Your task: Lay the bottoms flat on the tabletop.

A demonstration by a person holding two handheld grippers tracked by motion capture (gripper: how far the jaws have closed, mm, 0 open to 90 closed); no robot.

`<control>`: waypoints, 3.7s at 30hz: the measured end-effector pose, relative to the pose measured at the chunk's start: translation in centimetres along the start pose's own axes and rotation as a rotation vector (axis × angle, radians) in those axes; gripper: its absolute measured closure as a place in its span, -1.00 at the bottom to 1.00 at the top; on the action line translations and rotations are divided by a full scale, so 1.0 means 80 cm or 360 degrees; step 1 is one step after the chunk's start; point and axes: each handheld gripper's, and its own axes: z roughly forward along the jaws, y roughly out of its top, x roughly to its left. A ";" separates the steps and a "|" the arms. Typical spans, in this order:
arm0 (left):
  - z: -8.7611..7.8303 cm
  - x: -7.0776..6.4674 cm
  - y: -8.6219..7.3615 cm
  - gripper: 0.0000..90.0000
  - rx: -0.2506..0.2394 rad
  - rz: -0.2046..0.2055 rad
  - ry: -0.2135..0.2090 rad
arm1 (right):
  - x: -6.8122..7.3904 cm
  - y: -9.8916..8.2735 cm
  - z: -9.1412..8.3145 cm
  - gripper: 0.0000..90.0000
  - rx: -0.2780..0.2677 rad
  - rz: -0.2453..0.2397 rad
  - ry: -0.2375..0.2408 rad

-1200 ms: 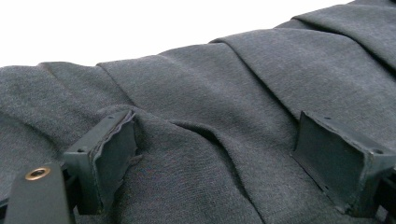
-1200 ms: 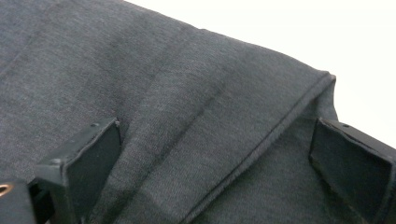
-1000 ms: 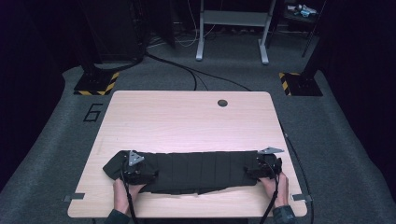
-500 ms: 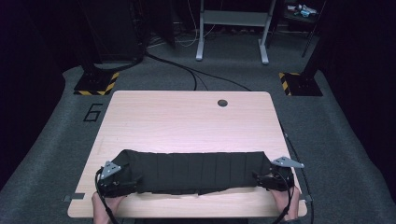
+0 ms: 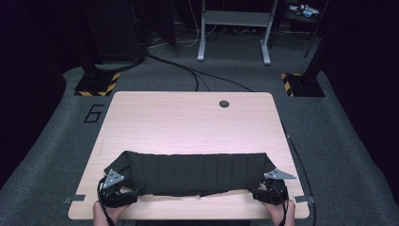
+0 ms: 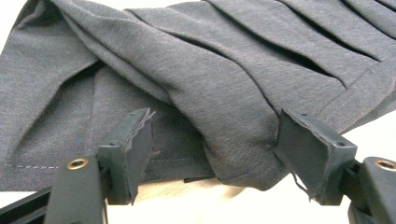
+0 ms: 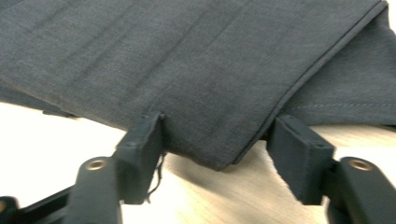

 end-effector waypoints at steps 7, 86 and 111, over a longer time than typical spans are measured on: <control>0.000 -0.012 -0.006 -0.20 0.0048 0.0046 -0.0042 | 0.007 -0.003 -0.001 0.16 0.0000 -0.0024 -0.0012; 0.086 0.104 0.176 -0.44 -0.0053 -0.0123 0.0071 | -0.050 0.228 0.072 -0.19 -0.0093 -0.0004 -0.0169; 0.143 0.085 0.117 -0.65 0.0329 0.0022 0.0170 | -0.057 0.143 0.139 -0.87 0.0223 -0.0049 -0.0156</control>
